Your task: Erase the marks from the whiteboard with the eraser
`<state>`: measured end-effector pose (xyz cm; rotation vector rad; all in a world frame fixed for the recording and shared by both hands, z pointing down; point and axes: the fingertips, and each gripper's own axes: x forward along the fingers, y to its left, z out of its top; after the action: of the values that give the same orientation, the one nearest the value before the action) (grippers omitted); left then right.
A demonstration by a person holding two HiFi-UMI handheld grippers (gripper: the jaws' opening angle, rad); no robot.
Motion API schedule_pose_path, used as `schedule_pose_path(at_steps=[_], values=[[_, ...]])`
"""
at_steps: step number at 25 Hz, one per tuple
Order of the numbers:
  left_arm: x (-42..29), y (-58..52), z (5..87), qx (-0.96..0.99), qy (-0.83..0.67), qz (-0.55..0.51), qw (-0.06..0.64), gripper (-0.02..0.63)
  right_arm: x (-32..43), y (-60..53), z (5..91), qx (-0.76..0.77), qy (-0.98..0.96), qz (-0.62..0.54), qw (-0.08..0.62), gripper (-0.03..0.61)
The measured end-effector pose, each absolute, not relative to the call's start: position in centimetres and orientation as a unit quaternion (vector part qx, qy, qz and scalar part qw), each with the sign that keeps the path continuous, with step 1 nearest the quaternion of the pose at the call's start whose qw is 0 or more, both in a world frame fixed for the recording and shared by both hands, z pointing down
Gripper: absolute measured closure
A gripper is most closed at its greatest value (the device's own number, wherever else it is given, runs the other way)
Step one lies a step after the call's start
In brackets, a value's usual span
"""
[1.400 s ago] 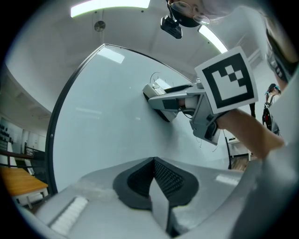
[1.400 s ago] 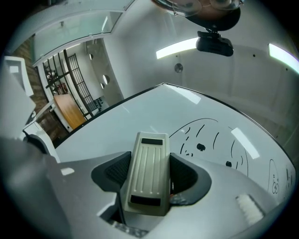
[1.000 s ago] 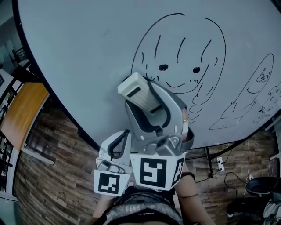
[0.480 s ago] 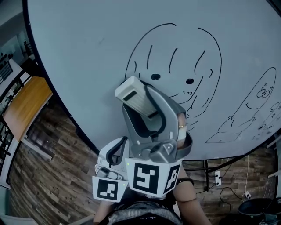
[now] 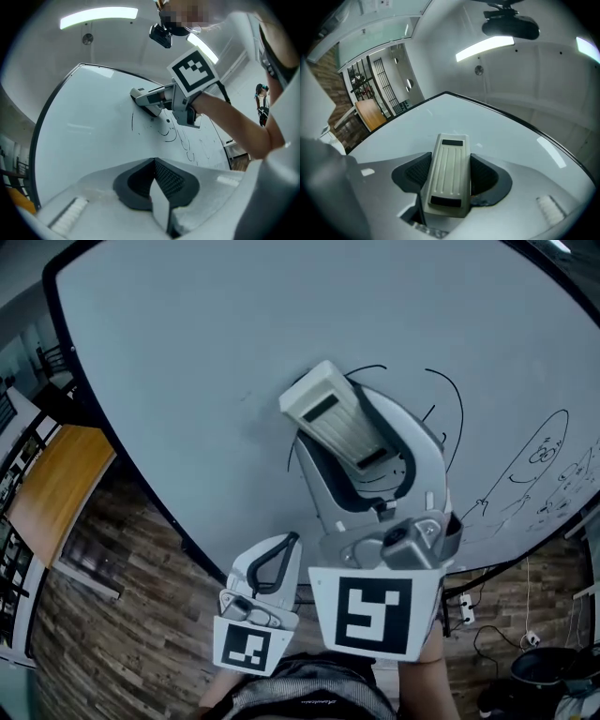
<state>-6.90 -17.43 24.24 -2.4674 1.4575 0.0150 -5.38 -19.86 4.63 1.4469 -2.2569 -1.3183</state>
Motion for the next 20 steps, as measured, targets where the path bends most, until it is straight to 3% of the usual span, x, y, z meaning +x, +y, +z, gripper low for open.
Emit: schedule_pose_path(at_steps=[8,13,20], values=[[-7.1,-17.2,22.7,-0.841,0.514,0.010,0.168,0.609,-1.9,-20.0,-1.1,0.543,-0.724,-0.423,0.036,0.316],[-8.4,-18.1,26.1,-0.825,0.557,0.010,0.092,0.610,-4.7,-20.7,4.6,0.537,-0.704,-0.451,0.108,0.316],[-10.9,-18.1,26.3,-0.805,0.588,0.008,0.080,0.609,-8.3,-20.0,8.4,0.491,-0.704,-0.494,0.138,0.314]])
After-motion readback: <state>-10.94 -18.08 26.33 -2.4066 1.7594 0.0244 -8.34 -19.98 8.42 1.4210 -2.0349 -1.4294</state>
